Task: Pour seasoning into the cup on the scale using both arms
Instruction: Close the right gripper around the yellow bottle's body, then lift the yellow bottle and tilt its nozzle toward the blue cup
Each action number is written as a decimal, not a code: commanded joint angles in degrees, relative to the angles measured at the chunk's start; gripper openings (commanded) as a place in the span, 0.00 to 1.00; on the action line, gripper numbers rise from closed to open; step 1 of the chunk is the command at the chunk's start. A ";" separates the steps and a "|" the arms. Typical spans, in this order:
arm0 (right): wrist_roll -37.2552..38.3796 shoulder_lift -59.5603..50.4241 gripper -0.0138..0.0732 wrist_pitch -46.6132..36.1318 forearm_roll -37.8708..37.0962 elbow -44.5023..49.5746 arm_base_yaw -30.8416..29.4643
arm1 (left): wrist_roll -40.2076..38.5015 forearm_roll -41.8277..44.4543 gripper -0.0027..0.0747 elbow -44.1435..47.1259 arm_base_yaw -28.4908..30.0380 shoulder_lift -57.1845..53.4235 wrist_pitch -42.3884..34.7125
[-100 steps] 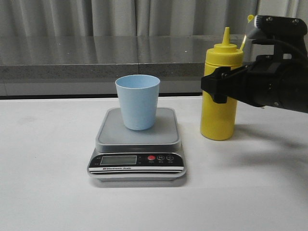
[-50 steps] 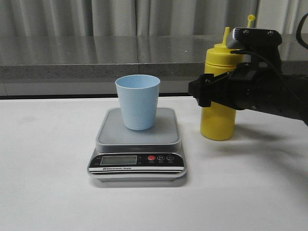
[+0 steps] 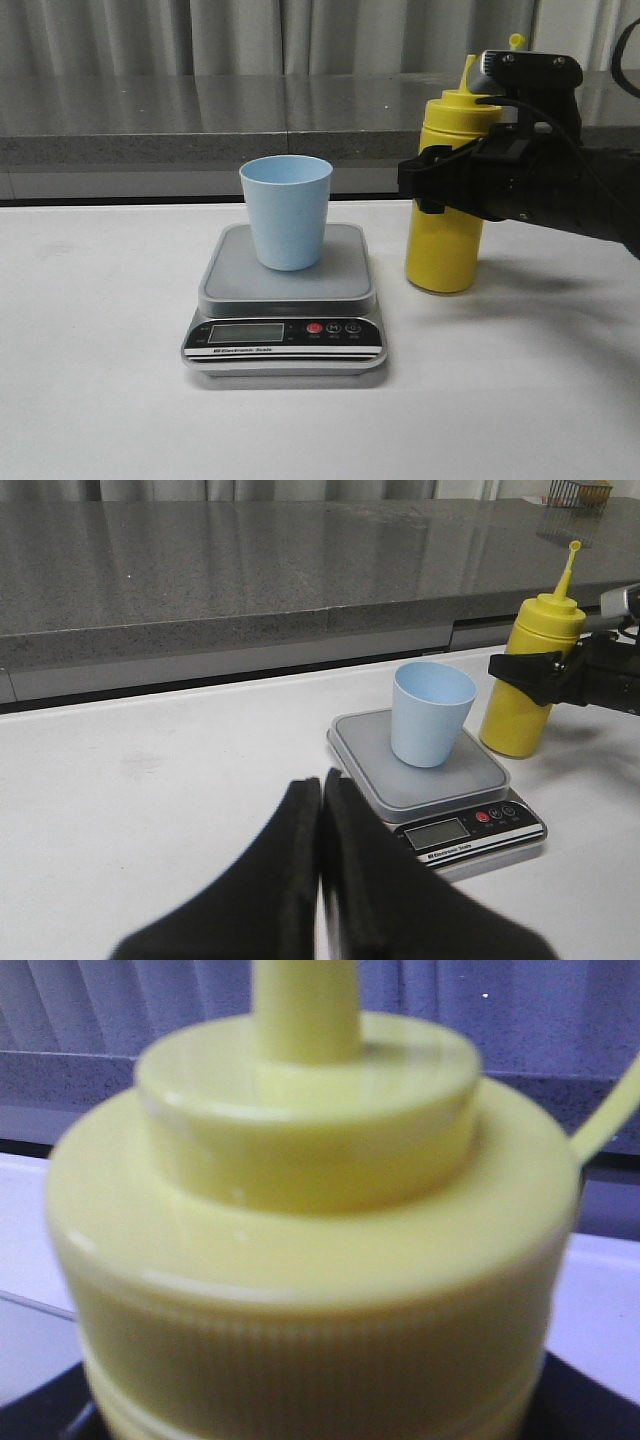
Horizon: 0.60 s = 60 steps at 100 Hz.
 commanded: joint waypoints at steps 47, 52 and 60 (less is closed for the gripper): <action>-11.98 -11.07 0.09 13.33 -0.28 -4.28 0.23 | -0.54 -0.12 0.01 -1.32 0.15 0.58 -4.36; -13.93 -12.17 0.09 17.13 -2.40 -5.46 0.34 | -0.54 -0.12 0.01 -1.32 0.15 0.58 -4.36; -15.51 -13.14 0.09 21.73 -6.82 -7.60 0.52 | -0.54 -0.12 0.01 -1.32 0.15 0.58 -4.36</action>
